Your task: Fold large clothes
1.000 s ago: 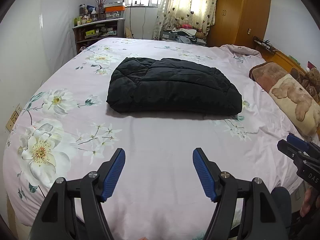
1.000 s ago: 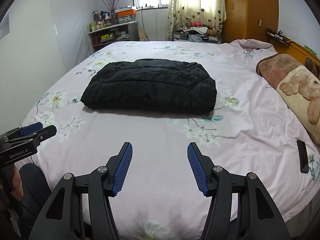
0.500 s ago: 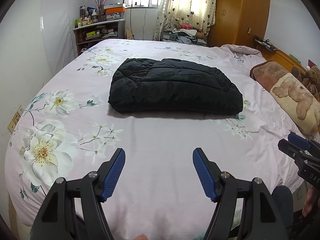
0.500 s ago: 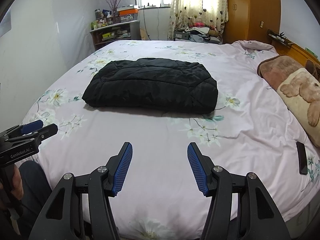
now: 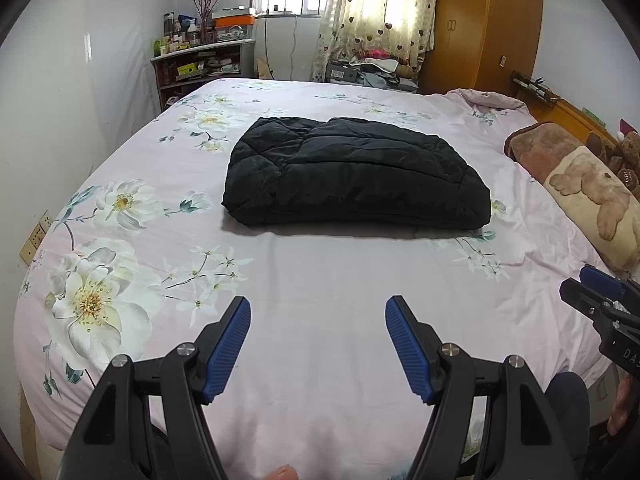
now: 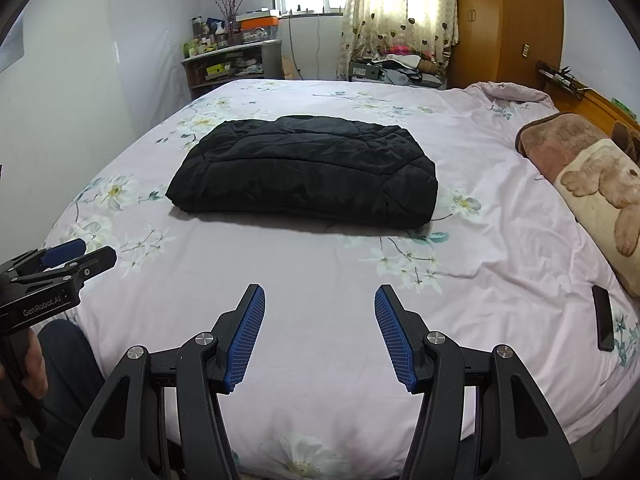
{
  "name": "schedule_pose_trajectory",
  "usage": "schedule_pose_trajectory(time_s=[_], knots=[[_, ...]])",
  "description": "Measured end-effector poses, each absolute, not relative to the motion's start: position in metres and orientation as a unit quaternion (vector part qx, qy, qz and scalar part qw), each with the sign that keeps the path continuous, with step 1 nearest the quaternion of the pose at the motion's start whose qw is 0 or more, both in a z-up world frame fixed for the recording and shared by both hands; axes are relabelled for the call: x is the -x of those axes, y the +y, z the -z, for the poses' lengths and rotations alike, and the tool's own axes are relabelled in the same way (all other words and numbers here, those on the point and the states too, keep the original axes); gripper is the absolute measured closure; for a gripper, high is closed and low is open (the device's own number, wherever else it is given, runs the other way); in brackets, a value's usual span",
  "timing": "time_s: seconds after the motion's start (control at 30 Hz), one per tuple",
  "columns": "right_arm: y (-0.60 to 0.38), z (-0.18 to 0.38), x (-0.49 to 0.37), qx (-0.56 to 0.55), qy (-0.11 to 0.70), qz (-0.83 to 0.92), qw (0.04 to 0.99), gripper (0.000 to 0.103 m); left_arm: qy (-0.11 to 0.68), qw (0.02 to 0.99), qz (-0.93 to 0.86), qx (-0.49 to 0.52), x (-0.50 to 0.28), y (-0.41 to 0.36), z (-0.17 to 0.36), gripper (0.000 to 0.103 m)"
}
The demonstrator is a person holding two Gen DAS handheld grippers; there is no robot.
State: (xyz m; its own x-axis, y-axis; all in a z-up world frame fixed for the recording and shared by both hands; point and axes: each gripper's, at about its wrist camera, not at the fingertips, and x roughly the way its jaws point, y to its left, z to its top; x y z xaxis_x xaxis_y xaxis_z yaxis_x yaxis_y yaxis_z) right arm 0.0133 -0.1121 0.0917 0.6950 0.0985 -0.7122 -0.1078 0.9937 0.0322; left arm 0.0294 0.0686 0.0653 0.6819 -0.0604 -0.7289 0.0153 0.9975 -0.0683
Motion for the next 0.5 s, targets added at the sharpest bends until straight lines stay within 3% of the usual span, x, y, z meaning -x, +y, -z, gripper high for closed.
schedule_pose_trajectory(time_s=[0.5], knots=[[-0.1167,-0.0911,-0.0135,0.008,0.389,-0.06,0.919,0.045,0.4,0.916,0.014,0.021,-0.0267,0.0649,-0.0631,0.031]])
